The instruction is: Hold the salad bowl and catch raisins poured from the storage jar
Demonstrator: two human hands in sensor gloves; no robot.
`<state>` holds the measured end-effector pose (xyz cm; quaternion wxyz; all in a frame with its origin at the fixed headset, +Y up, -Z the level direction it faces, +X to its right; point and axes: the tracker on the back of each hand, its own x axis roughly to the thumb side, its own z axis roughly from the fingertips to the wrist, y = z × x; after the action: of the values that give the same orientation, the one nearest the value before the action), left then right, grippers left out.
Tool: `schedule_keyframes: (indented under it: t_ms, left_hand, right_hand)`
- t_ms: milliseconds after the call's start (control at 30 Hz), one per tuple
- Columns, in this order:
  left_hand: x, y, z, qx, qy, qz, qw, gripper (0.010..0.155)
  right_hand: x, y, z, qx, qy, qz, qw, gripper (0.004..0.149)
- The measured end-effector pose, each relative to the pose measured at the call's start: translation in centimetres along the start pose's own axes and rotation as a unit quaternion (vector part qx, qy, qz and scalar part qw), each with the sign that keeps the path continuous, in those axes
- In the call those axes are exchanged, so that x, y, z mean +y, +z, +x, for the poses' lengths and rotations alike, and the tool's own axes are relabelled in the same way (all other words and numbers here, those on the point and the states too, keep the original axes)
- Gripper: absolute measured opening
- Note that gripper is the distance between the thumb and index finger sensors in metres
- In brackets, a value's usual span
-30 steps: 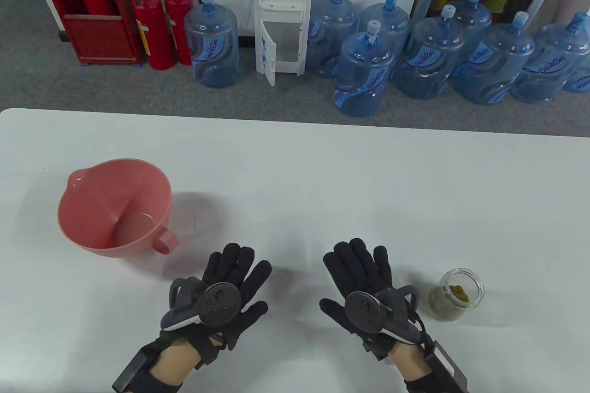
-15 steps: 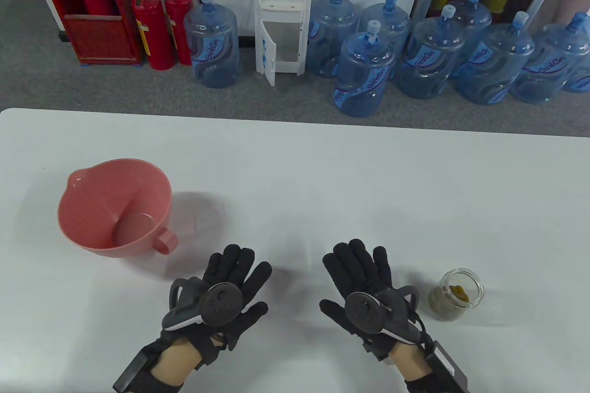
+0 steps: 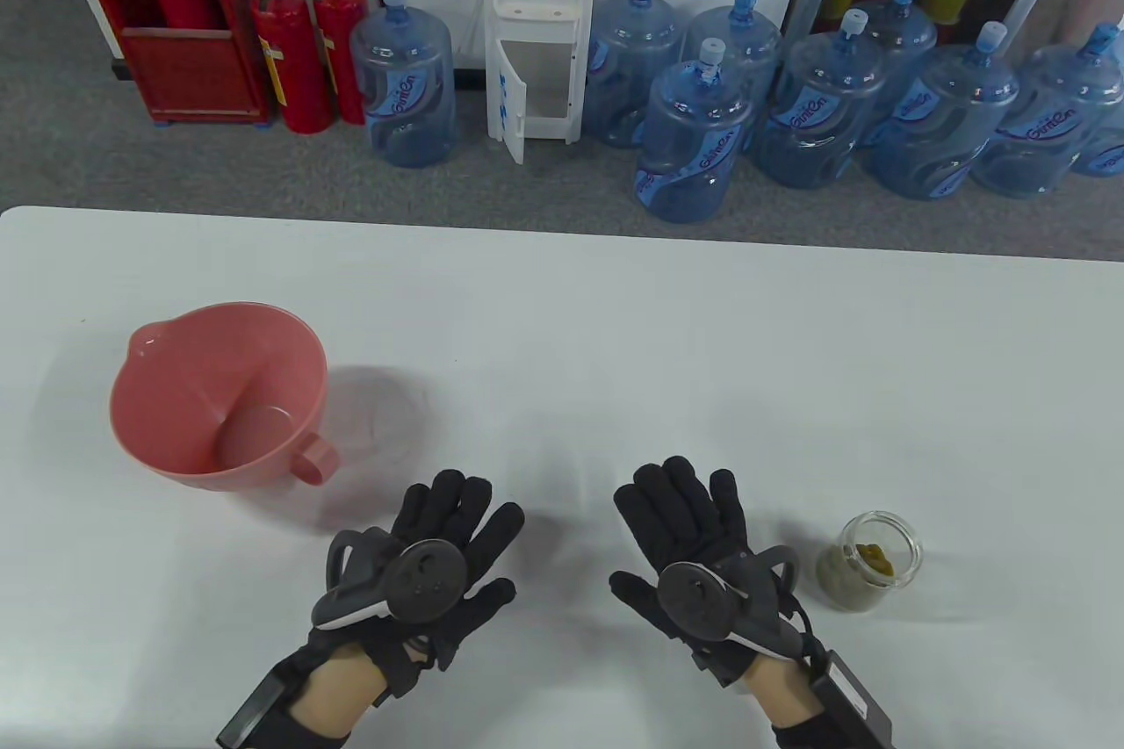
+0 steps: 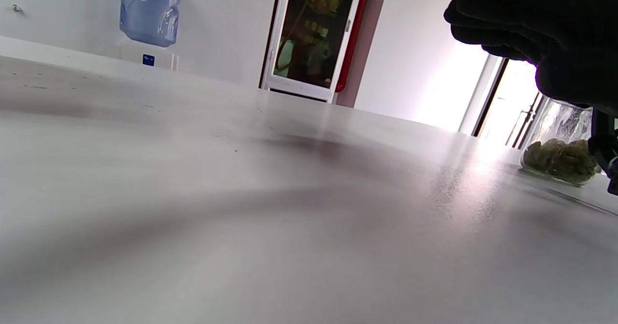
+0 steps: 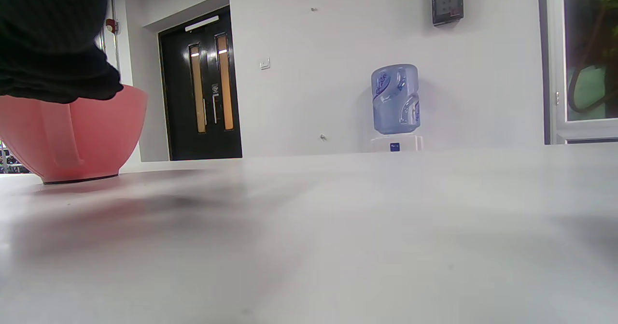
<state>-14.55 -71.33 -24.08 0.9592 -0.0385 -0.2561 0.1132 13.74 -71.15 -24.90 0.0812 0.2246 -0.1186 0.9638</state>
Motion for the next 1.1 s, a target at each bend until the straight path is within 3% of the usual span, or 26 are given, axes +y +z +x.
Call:
schedule_keyframes:
  t_ms: [333, 700, 933, 1100]
  left_hand:
    - [2.2, -0.2, -0.1, 0.012, 0.114, 0.017, 0.993, 0.069]
    - [7.9, 6.2, -6.4, 0.083, 0.215, 0.127, 0.965, 0.071]
    - [8.2, 9.9, -9.4, 0.125, 0.251, 0.157, 0.947, 0.072]
    - [7.2, 11.1, -10.9, 0.165, 0.271, 0.162, 0.935, 0.071]
  right_hand:
    - [0.2, 0.0, -0.4, 0.005, -0.005, 0.005, 1.000, 0.089]
    - [0.1, 0.0, -0.5, 0.002, -0.004, 0.003, 1.000, 0.089]
    - [0.2, 0.1, -0.4, 0.000, -0.004, -0.001, 1.000, 0.089]
    - [0.2, 0.1, -0.3, 0.001, -0.004, 0.000, 1.000, 0.089]
